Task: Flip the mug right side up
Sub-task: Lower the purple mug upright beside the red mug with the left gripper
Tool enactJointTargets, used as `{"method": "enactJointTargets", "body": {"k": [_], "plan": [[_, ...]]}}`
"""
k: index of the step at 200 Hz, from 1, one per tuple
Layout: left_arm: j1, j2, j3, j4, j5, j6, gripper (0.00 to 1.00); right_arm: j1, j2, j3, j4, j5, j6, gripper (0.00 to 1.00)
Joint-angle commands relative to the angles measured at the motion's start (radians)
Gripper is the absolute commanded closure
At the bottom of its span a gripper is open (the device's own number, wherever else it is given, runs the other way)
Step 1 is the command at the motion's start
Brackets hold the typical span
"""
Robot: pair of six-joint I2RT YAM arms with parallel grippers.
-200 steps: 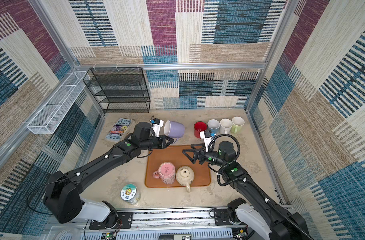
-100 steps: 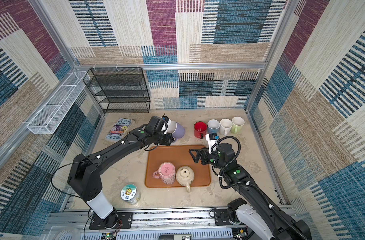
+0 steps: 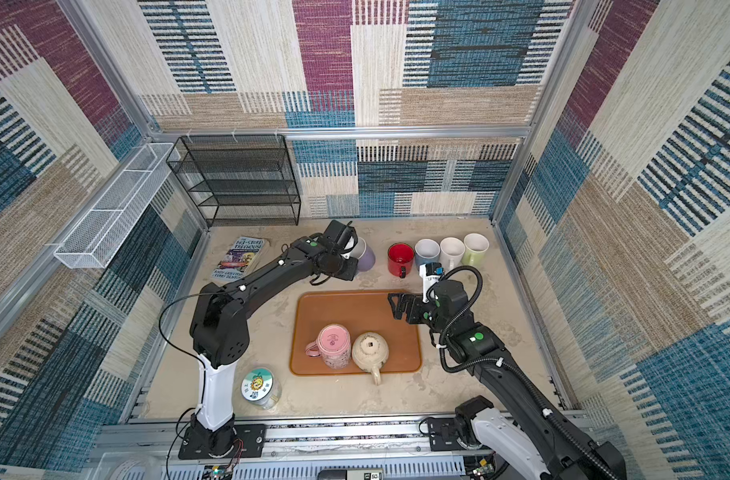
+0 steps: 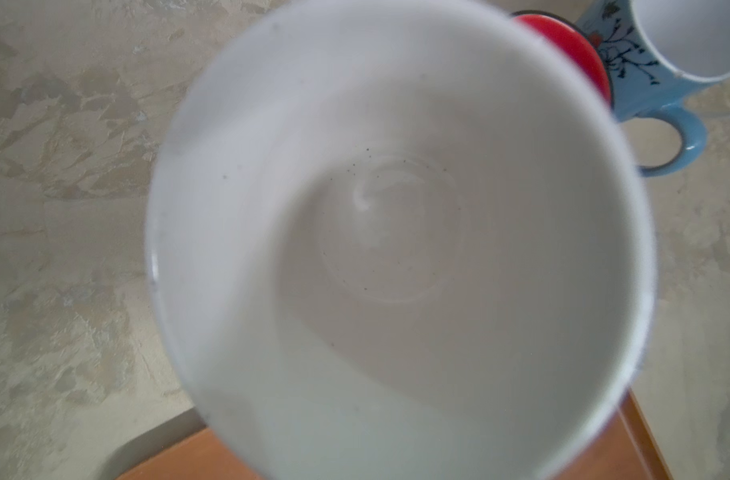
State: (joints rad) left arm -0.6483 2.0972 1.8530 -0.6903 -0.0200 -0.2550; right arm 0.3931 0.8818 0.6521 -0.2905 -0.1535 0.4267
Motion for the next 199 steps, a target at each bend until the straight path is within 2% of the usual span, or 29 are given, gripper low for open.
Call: {"method": "enactJointTargets", "body": {"k": [1, 57, 132, 179, 199], "plan": [[-0.004, 0.044, 0.052, -0.016, -0.018, 0.019, 1.0, 0.002, 0.004, 0.016, -0.011, 0.034, -0.019, 0.0], [-0.017, 0.17, 0.186, -0.069, -0.016, 0.007, 1.0, 0.002, -0.008, 0.028, -0.014, 0.028, -0.049, 0.0], [-0.031, 0.251, 0.253, -0.097, -0.079, 0.02, 1.0, 0.001, -0.023, 0.0, 0.003, 0.014, -0.05, 0.0], [-0.036, 0.297, 0.31, -0.12, -0.077, 0.023, 1.0, 0.001, -0.025, -0.004, -0.002, 0.008, -0.053, 0.0], [-0.042, 0.304, 0.326, -0.131, -0.081, 0.028, 0.95, 0.002, -0.035, -0.007, -0.002, 0.01, -0.052, 0.0]]}}
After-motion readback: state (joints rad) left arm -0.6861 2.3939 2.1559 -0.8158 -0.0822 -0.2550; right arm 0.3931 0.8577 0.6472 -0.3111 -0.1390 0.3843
